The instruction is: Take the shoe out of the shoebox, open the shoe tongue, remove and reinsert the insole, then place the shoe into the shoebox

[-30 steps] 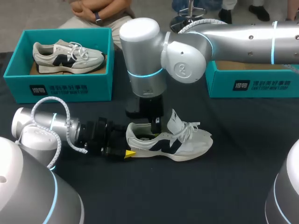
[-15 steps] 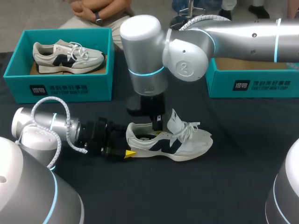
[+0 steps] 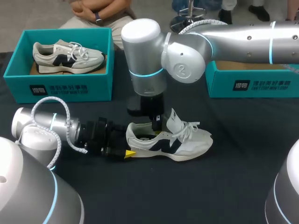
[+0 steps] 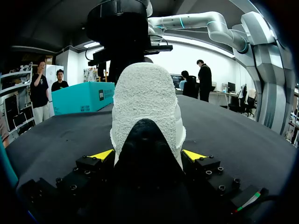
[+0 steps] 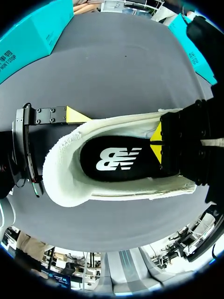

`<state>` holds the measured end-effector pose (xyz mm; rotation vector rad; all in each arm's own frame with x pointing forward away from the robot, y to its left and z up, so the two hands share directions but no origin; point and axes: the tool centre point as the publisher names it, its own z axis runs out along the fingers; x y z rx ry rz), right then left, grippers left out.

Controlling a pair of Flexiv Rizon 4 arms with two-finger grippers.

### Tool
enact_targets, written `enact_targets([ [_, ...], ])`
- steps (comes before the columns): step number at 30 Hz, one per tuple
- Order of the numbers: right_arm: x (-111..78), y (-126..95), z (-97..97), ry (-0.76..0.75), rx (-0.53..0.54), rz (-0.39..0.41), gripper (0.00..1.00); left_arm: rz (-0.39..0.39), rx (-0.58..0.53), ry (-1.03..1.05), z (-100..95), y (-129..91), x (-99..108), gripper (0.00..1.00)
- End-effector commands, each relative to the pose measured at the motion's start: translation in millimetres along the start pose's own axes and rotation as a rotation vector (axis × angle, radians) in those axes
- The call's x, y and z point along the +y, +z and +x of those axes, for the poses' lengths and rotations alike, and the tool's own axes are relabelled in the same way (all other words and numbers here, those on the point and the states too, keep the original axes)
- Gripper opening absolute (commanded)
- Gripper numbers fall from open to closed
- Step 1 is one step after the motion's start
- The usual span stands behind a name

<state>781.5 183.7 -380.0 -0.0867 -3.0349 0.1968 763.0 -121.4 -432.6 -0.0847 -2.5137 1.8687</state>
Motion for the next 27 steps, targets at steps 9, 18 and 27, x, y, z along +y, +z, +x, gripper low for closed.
enact_targets([
  [9,1.3,1,-1.3,-0.001,0.007,-0.002,0.37,-0.001,-0.001,0.000,-0.6,2,5,0.00],
  [18,5.3,11,-1.2,-0.001,0.014,-0.006,0.35,-0.001,-0.001,0.000,-0.6,2,5,0.00],
  [27,20.0,47,7.6,-0.006,0.069,-0.039,0.37,-0.001,-0.001,0.000,-0.6,2,5,0.00],
])
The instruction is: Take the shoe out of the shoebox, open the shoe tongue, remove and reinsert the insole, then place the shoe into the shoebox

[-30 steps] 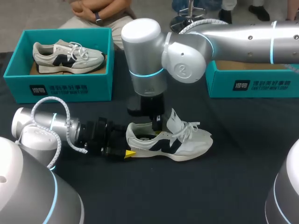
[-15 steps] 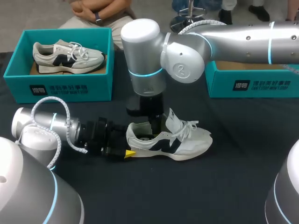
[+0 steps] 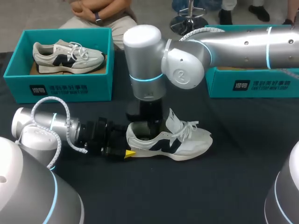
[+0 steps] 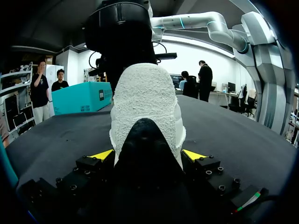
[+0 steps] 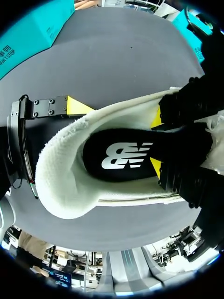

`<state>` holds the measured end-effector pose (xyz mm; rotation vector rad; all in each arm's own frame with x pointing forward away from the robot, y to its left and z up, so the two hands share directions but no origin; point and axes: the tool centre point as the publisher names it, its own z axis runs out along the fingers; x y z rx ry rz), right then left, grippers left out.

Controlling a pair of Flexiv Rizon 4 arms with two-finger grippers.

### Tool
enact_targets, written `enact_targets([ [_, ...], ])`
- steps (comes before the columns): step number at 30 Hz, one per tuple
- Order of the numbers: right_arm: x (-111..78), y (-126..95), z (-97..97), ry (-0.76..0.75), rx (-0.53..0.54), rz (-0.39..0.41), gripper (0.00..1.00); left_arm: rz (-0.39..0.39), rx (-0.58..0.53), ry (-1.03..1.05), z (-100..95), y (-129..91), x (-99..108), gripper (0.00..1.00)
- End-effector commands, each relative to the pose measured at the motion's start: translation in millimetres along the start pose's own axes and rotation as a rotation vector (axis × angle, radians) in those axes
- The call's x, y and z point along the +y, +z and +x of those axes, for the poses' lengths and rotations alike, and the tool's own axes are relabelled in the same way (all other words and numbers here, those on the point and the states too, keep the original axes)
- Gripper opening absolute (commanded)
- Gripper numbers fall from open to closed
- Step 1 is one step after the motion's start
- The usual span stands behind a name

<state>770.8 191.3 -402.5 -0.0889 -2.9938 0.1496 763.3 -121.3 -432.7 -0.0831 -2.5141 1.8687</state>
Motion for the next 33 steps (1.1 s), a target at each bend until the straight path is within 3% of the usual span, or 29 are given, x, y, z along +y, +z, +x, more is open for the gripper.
enact_targets([
  [1,11.2,30,-0.4,-0.006,0.034,-0.012,0.37,-0.001,0.000,0.001,-0.3,2,4,0.00],
  [8,12.7,48,12.5,-0.010,0.087,-0.004,0.35,-0.001,0.000,0.001,-0.3,2,4,0.00],
  [9,11.9,48,13.4,-0.010,0.089,-0.002,0.30,-0.001,0.000,0.001,-0.3,2,4,0.00],
  [11,9.8,48,15.1,-0.008,0.098,0.008,0.05,-0.001,0.000,0.001,-0.3,2,4,0.00],
  [12,9.0,48,15.6,-0.010,0.104,0.016,0.00,-0.001,0.000,0.001,-0.3,2,4,0.00],
  [20,5.0,46,20.0,-0.006,0.106,0.028,0.00,-0.001,0.000,0.001,-0.3,2,4,0.00],
  [33,-2.0,18,26.7,0.009,0.071,0.019,0.00,-0.001,0.000,0.001,-0.3,2,4,0.00],
])
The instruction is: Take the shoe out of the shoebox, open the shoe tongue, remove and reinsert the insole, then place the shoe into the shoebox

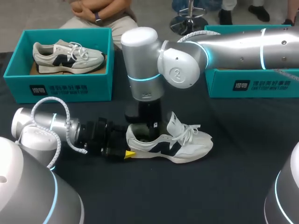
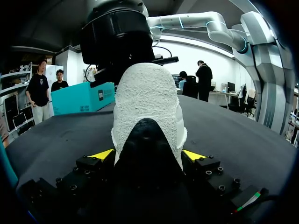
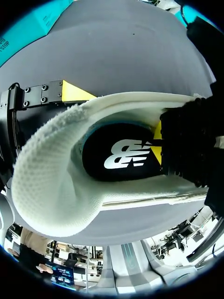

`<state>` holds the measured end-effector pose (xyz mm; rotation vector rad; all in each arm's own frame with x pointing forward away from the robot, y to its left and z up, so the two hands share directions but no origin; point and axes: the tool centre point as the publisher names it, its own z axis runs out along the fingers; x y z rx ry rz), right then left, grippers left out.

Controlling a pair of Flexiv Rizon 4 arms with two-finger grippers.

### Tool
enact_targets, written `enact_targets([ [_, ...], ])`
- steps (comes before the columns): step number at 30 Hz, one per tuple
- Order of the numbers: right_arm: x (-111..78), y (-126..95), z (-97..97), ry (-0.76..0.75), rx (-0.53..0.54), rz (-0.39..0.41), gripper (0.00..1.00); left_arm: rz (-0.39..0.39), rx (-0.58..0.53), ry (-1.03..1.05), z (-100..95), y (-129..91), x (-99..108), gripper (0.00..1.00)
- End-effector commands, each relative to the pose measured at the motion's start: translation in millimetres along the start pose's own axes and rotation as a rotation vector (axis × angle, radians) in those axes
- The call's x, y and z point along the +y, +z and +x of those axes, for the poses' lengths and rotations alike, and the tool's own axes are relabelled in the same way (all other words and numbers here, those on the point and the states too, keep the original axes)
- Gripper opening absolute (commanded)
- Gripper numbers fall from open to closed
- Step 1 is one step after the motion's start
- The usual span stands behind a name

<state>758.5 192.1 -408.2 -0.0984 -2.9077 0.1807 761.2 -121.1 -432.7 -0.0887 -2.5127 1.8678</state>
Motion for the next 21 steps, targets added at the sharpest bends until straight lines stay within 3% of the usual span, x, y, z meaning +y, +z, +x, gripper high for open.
enact_targets([
  [1,-2.9,9,15.2,0.004,-0.016,-0.010,0.00,-0.001,-0.003,-0.001,-2.5,2,4,0.00],
  [21,-14.7,-31,21.0,0.038,-0.097,-0.015,0.00,-0.001,-0.003,-0.001,-2.5,2,4,0.00],
])
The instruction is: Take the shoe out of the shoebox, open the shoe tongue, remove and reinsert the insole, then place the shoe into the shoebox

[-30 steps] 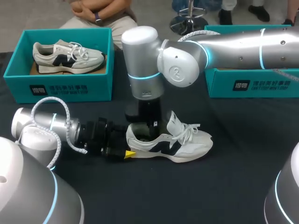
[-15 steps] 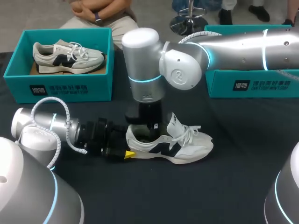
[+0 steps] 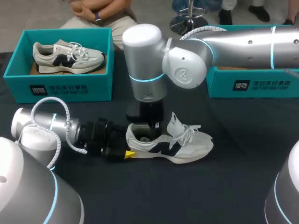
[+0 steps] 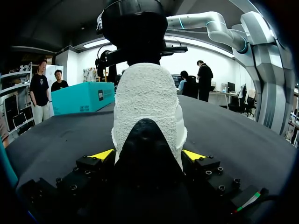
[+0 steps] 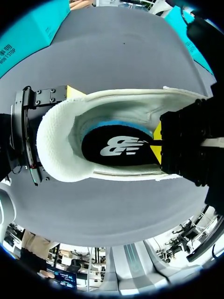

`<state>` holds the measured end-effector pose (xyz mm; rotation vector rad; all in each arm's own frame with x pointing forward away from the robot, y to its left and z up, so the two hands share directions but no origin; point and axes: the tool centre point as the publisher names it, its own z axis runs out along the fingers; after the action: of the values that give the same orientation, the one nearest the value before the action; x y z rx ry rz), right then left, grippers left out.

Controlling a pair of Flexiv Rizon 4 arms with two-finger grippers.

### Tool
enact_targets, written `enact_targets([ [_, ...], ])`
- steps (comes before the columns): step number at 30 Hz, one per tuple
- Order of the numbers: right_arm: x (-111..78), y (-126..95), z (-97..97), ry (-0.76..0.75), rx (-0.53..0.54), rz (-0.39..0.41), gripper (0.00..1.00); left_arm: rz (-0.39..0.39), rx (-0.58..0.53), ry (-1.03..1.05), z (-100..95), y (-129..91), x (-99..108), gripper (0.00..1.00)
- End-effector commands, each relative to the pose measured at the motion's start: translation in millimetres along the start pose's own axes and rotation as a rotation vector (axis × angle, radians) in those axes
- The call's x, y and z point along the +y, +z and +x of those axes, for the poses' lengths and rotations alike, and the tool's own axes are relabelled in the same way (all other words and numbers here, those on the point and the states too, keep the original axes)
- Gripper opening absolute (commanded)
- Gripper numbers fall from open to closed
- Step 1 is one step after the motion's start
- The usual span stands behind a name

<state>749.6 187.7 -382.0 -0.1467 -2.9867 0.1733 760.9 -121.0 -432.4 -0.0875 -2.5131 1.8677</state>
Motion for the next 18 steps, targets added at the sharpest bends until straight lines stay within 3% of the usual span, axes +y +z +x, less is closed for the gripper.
enact_targets([
  [1,-7.1,-12,5.4,0.005,-0.024,0.001,0.00,-0.001,-0.003,0.000,-2.7,2,5,0.00],
  [8,-12.6,-27,1.0,0.019,-0.056,0.013,0.00,-0.001,-0.003,0.000,-2.7,2,5,0.00],
  [18,-22.9,-31,-3.1,0.047,-0.060,0.018,0.00,-0.001,-0.003,0.000,-2.7,2,5,0.00],
])
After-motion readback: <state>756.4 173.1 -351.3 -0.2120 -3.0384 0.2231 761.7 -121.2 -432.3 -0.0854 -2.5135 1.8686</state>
